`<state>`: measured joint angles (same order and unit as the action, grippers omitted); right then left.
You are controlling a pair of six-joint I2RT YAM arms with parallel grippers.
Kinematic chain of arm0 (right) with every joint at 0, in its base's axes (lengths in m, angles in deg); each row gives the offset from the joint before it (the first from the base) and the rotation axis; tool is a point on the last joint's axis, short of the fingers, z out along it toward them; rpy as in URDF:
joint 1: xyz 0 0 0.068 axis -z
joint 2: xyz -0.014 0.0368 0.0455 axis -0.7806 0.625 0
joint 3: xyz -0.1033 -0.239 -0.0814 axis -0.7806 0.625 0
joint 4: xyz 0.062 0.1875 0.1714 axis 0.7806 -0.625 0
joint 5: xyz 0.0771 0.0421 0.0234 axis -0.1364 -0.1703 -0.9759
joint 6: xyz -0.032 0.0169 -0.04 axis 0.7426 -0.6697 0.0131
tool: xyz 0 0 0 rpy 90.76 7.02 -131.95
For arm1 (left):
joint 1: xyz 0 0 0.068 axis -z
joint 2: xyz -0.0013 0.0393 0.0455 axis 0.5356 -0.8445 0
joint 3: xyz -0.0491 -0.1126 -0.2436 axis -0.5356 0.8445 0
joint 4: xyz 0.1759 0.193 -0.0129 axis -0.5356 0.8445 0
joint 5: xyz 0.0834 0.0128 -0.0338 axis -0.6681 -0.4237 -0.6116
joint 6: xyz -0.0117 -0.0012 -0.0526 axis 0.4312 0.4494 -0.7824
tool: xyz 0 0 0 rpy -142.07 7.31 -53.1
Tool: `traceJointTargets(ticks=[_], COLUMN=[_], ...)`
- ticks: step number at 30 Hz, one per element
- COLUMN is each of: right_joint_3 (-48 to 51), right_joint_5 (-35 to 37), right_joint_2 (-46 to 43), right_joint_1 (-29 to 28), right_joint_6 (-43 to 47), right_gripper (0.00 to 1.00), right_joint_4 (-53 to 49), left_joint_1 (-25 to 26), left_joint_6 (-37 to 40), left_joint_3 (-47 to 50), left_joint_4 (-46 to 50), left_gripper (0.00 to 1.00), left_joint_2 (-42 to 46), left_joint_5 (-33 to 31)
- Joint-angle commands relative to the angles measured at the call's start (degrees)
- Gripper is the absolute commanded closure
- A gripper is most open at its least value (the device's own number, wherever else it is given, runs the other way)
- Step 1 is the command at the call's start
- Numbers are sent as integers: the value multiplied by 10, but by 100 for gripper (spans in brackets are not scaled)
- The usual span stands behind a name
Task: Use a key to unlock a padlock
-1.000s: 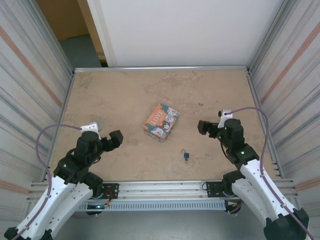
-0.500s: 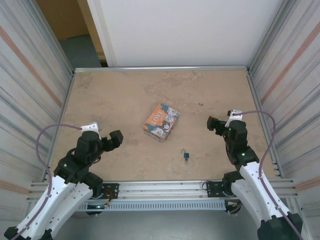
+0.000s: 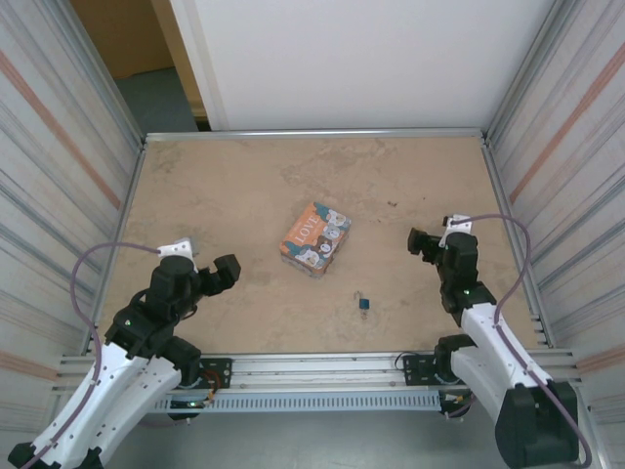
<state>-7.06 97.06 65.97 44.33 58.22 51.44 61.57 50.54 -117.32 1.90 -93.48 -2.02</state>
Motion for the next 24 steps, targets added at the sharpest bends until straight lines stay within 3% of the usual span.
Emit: traceJointTargets(ticks=[1, 12, 16, 24], right_joint_3=[27, 37, -21, 15], right_joint_5=[1, -47, -119, -134], right_joint_2=[42, 226, 261, 284], right_joint_1=[10, 22, 25, 52], right_joint_6=[34, 71, 114, 134], right_gripper=[1, 1, 1, 1], right_joint_4=[98, 339, 261, 370], left_joint_1=[-6, -8, -9, -11], left_joint_6=[7, 16, 29, 66], left_joint_3=[4, -1, -3, -12], left_joint_4=[4, 11, 6, -8], left_gripper=[1, 1, 1, 1], left_joint_2=[1, -2, -4, -5], left_joint_5=[-12, -49, -68, -96])
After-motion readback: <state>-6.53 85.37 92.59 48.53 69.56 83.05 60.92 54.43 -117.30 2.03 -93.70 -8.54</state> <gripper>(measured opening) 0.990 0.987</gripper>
